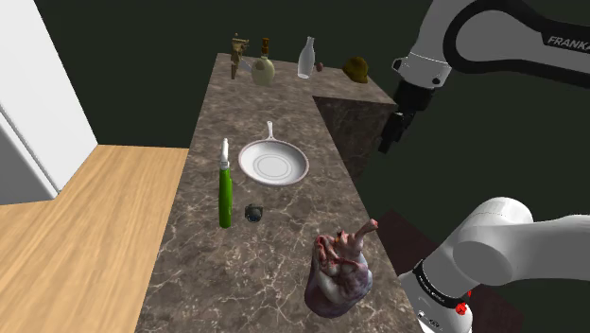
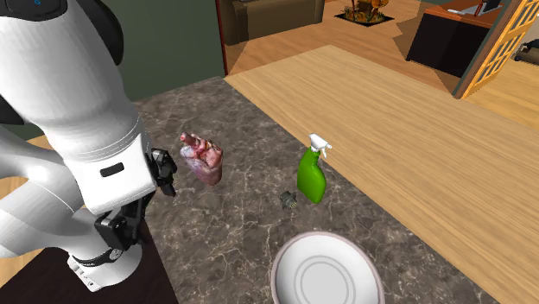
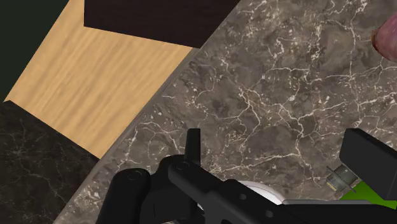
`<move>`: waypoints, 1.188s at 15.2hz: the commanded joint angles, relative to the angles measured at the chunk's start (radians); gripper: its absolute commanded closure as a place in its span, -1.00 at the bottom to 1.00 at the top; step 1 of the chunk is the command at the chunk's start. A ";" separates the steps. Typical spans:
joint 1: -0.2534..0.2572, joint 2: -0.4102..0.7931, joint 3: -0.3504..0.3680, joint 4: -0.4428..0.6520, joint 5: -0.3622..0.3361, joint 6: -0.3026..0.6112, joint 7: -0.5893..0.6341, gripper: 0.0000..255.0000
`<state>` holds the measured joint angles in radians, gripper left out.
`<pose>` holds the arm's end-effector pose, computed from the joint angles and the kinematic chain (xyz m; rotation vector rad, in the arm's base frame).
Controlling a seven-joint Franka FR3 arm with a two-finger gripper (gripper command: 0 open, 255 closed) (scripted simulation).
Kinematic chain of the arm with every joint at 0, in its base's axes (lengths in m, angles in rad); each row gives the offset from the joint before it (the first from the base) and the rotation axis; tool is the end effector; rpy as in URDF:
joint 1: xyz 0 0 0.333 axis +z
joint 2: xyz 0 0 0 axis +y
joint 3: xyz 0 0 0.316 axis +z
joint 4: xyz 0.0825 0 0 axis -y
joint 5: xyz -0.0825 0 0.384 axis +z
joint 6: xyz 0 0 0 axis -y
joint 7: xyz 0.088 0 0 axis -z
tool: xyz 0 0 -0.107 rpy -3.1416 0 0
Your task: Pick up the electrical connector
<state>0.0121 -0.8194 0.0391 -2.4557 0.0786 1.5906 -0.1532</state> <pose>0.2963 0.0261 0.5552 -3.0747 -0.2898 0.0665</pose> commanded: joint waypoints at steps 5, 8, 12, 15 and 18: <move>0.022 0.059 0.085 -0.031 0.057 0.100 0.097 -1.00; 0.036 0.121 0.149 -0.040 0.093 0.178 0.168 -1.00; 0.049 0.225 0.234 -0.030 0.128 0.284 0.264 -1.00; 0.052 0.317 0.296 -0.007 0.140 0.362 0.337 -1.00; 0.050 0.421 0.357 0.029 0.135 0.436 0.416 -1.00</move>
<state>0.0620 -0.4341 0.3745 -2.4411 0.2149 2.0022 0.2329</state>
